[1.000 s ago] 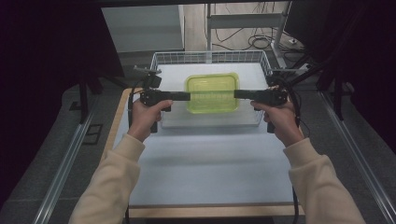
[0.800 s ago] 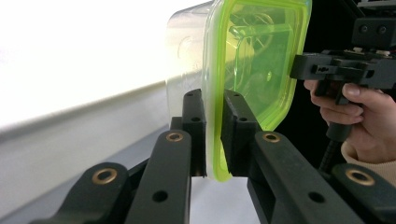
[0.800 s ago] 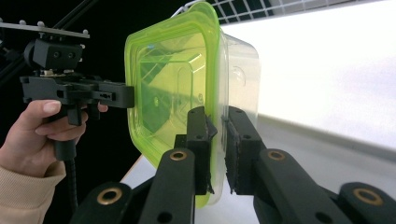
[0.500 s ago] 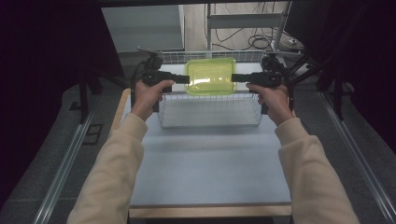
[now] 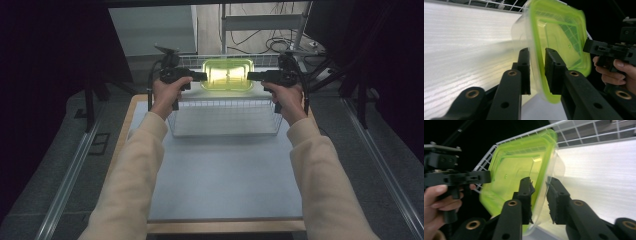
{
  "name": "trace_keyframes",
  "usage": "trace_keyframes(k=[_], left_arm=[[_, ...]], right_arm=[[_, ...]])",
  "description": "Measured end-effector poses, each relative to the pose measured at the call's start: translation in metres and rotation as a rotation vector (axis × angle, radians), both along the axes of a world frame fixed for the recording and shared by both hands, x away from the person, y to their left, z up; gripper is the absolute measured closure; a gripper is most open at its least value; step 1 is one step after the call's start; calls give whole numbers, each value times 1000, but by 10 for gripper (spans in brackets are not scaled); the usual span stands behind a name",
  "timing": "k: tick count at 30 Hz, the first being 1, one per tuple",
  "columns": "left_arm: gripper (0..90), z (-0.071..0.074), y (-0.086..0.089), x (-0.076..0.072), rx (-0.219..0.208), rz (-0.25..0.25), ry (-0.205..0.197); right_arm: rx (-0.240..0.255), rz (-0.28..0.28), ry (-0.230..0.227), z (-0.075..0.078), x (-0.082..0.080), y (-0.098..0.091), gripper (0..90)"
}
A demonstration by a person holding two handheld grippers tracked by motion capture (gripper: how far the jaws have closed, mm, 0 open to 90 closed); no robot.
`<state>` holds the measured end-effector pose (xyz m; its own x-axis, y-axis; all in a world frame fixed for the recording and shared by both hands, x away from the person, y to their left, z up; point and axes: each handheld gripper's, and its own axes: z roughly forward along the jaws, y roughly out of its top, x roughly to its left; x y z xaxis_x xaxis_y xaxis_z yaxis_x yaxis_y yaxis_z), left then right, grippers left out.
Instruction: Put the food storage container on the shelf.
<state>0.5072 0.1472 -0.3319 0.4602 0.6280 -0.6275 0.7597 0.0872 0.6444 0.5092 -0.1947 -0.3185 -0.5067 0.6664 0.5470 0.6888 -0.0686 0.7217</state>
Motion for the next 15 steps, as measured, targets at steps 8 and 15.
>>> trace_keyframes(k=[8,15], left_arm=[[481,-4,-3,3,15,18,-30],[259,9,15,-36,6,44,-167]], right_arm=[[-70,-51,-35,-6,4,3,513],[-106,-27,-212,13,-29,-5,390]])
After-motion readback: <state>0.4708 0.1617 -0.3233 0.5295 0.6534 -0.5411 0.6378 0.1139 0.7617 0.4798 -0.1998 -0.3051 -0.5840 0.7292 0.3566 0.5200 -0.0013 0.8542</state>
